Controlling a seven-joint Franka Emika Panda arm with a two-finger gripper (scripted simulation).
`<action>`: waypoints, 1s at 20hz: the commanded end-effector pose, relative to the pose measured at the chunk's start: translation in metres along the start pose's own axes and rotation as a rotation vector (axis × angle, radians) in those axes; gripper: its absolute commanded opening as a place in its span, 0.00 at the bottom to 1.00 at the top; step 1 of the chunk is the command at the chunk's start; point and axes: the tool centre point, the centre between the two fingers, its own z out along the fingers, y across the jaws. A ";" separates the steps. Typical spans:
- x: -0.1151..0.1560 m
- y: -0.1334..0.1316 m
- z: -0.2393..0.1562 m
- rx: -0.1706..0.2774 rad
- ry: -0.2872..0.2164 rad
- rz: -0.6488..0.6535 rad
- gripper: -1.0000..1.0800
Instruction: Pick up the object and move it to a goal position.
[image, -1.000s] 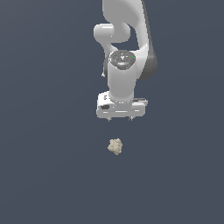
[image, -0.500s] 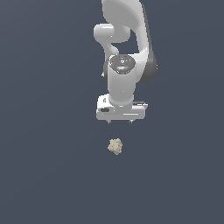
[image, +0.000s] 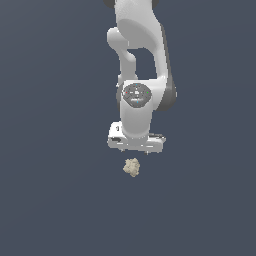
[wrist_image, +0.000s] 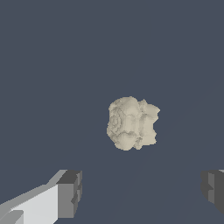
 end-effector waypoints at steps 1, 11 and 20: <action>0.010 0.002 0.012 -0.006 0.004 0.037 0.96; 0.030 0.007 0.037 -0.019 0.013 0.110 0.96; 0.030 0.007 0.052 -0.019 0.012 0.109 0.96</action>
